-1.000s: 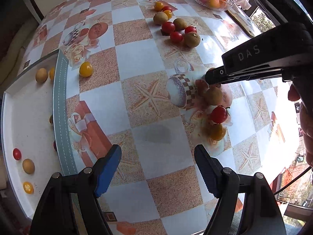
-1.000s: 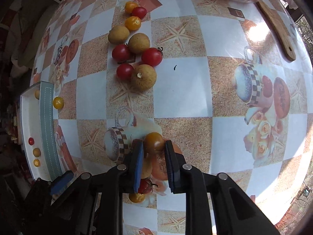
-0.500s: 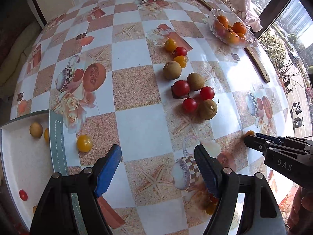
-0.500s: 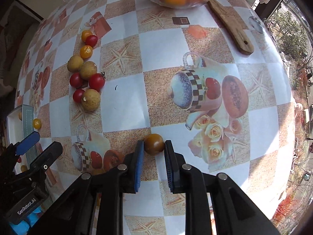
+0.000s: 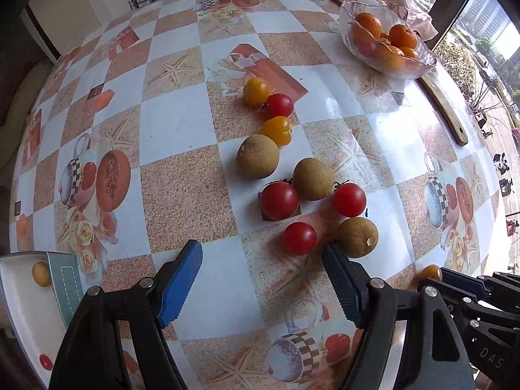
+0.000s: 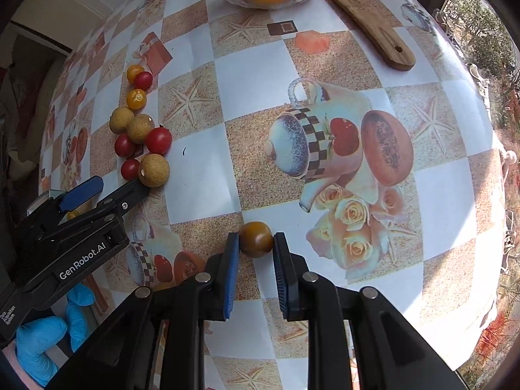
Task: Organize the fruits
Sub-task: 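Close the left tool on a red cherry tomato while the right tool grasps a dark tomato, then carry both tomatoes into the white tray and open both tools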
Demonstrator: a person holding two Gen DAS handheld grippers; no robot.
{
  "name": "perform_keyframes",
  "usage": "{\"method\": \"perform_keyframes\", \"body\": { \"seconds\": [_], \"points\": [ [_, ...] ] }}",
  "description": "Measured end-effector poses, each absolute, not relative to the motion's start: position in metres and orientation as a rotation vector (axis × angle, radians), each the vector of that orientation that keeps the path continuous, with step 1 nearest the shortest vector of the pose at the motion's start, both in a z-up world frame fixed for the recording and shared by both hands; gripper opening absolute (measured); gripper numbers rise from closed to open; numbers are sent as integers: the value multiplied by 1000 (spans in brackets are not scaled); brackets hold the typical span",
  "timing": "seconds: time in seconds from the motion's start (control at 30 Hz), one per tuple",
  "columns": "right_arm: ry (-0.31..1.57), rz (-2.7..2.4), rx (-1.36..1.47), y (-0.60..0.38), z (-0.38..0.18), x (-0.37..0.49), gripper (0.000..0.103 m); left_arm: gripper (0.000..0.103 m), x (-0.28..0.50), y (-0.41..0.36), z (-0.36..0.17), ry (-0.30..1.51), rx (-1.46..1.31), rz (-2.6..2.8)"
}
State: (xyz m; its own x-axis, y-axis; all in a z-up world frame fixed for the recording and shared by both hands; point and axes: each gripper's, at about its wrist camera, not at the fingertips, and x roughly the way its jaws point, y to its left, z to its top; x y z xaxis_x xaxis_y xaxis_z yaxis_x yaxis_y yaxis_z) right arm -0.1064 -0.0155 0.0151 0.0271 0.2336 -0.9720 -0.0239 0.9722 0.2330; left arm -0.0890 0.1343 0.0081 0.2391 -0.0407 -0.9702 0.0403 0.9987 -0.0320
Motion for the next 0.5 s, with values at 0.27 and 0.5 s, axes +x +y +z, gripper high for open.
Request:
{"method": "perform_keyframes", "body": {
  "seconds": [0.27,0.5],
  "points": [
    [1534,217,170,-19,15,-101,23,20,-78,112,16,1319,39,-69],
    [1517,256,183,-22,23,-108,23,20,-113,145,31,1316,-92,-77]
  ]
}}
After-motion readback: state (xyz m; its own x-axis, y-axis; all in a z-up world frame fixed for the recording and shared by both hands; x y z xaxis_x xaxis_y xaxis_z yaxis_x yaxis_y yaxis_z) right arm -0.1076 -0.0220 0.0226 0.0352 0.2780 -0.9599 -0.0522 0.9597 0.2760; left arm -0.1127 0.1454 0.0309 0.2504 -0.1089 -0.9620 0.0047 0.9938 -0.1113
